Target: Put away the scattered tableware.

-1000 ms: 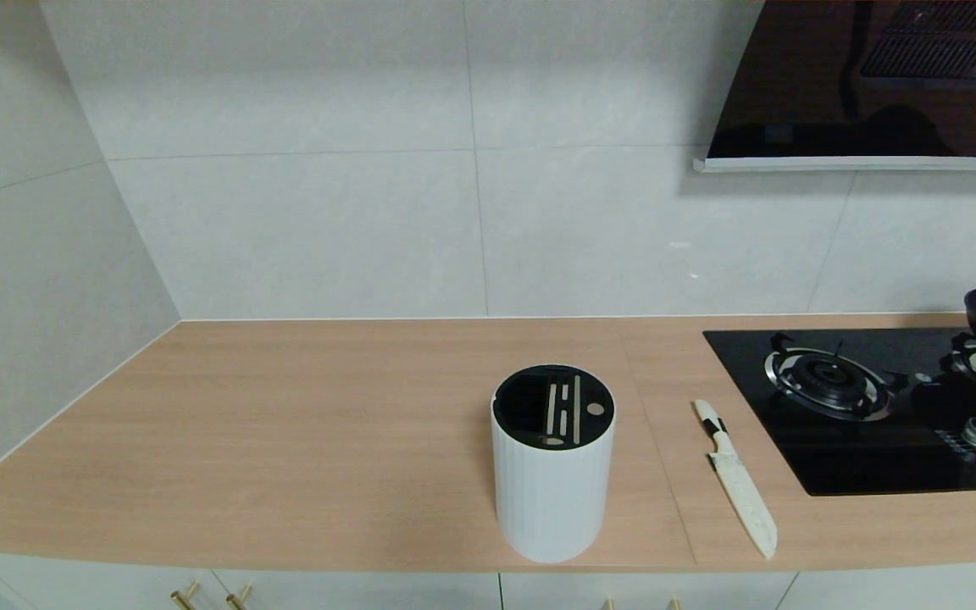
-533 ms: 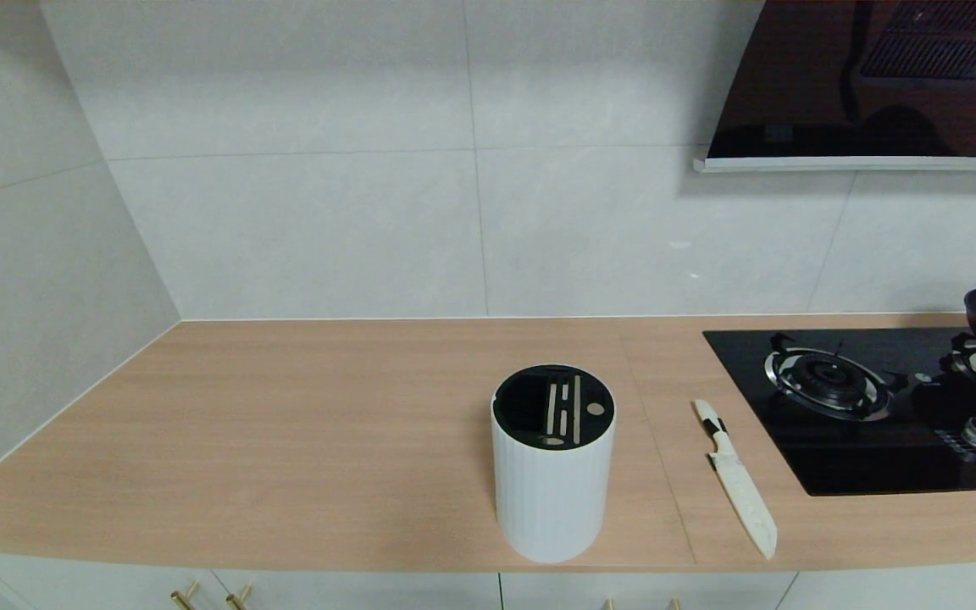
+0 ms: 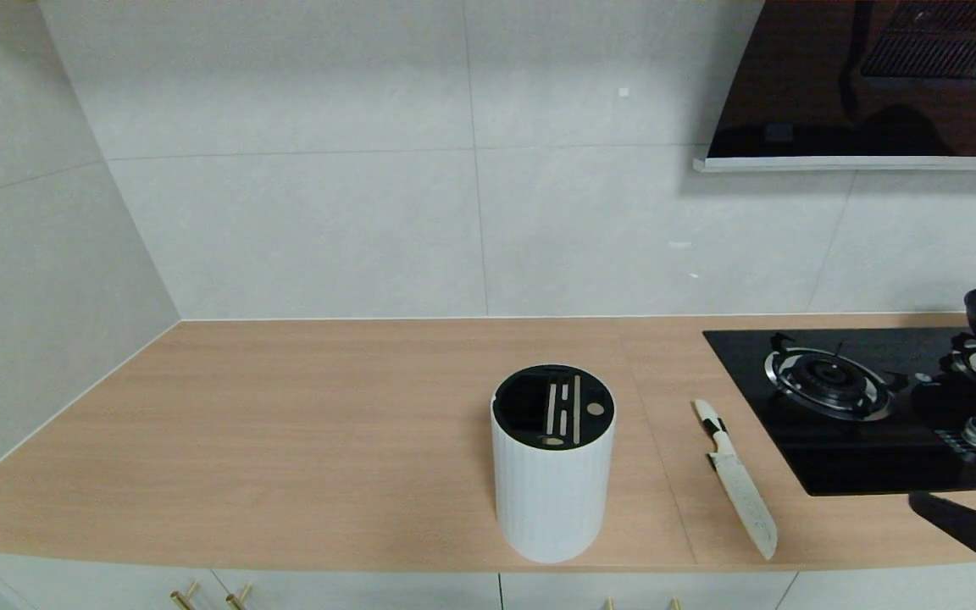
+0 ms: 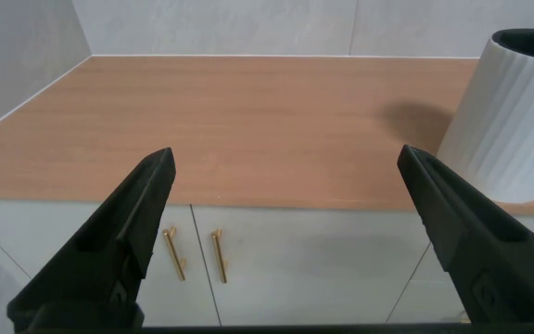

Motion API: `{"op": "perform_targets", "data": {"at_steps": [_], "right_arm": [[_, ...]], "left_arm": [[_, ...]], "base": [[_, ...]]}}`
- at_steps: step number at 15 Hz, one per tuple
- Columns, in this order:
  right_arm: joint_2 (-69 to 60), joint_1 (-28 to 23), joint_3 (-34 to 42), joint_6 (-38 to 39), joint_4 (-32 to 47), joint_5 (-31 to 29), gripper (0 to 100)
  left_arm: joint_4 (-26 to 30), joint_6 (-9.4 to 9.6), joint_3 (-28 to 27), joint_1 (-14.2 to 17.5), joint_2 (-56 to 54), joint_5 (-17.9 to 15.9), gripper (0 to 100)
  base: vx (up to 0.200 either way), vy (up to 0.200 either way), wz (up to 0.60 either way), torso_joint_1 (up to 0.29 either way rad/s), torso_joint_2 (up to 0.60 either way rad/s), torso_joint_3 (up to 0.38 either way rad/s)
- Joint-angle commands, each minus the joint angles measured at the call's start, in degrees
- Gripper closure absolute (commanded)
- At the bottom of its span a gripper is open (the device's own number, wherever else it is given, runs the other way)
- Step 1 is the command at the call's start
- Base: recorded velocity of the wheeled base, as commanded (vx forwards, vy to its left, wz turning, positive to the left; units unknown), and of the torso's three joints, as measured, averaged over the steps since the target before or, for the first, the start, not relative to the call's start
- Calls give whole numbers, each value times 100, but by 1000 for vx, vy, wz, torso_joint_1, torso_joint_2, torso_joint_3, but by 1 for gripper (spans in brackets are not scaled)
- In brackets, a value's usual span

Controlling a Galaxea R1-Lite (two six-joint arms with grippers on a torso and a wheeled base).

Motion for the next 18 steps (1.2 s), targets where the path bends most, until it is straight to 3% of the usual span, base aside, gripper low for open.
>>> {"op": "perform_targets", "data": {"at_steps": [1,3,7,9,18], "right_arm": [[2587,318,-621,100,-1351,-319,0],[3571,344,-1104,65,-1667,-372,0],[4485,450,-1175,-23,-1825,-838,0],[5285,450,-1061,-23,-2634,-1084,0],[6999,582,-1008,197,-4576,-1620,0]], "left_arm": [[-2,-1,0,1,9,2,0],[-2,-1,0,1,9,2,0],[-2,-1,0,1,9,2,0],[-2,-1,0,1,9,2,0],[-2,-1,0,1,9,2,0]], "base": [[0,0,0,0,0,0],[0,0,0,0,0,0],[0,0,0,0,0,0],[0,0,0,0,0,0],[0,0,0,0,0,0]]}}
